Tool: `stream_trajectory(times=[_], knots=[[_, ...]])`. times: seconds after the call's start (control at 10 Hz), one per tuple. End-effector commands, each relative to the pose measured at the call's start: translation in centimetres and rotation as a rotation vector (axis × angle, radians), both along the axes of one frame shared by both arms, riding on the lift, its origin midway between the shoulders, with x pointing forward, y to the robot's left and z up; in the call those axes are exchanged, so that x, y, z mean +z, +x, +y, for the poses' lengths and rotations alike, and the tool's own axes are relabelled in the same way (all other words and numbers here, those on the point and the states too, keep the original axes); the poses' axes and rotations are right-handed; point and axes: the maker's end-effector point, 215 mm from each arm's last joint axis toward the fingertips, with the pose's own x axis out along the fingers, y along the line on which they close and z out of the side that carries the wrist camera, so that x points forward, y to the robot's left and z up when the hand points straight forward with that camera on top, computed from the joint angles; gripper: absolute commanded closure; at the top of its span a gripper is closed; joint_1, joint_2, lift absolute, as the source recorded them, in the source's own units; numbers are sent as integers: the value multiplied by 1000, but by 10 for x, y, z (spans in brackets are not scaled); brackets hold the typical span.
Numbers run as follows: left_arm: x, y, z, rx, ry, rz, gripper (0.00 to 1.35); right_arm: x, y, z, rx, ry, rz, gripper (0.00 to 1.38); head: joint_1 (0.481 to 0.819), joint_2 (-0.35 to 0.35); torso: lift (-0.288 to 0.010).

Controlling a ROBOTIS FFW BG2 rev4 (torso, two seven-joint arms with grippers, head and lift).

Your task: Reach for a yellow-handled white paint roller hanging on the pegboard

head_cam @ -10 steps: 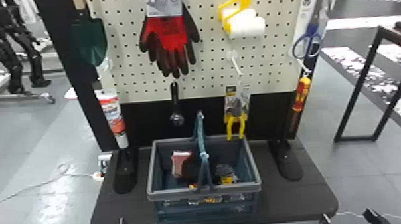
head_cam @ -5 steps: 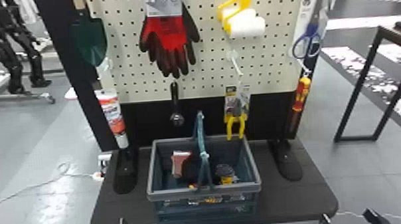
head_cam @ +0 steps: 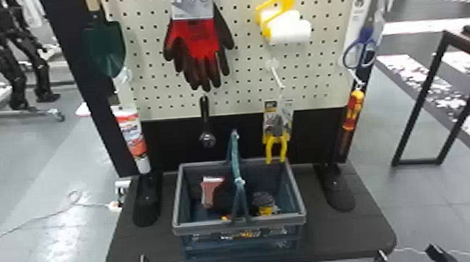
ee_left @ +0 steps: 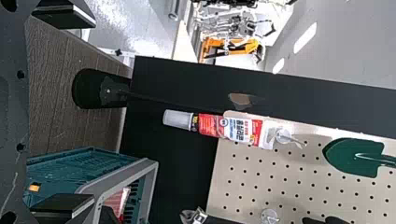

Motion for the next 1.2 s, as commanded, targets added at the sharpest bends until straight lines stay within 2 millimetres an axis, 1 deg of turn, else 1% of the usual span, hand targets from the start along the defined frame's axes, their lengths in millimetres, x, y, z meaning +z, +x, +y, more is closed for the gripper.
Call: stream_trajectory(times=[0.0, 1.1], knots=[[0, 0, 0, 0, 0, 0, -2, 0, 0, 1, -2, 5, 0, -2, 549, 0, -100], [0, 0, 0, 0, 0, 0, -2, 0, 0, 1, -2, 5, 0, -2, 549, 0, -100]])
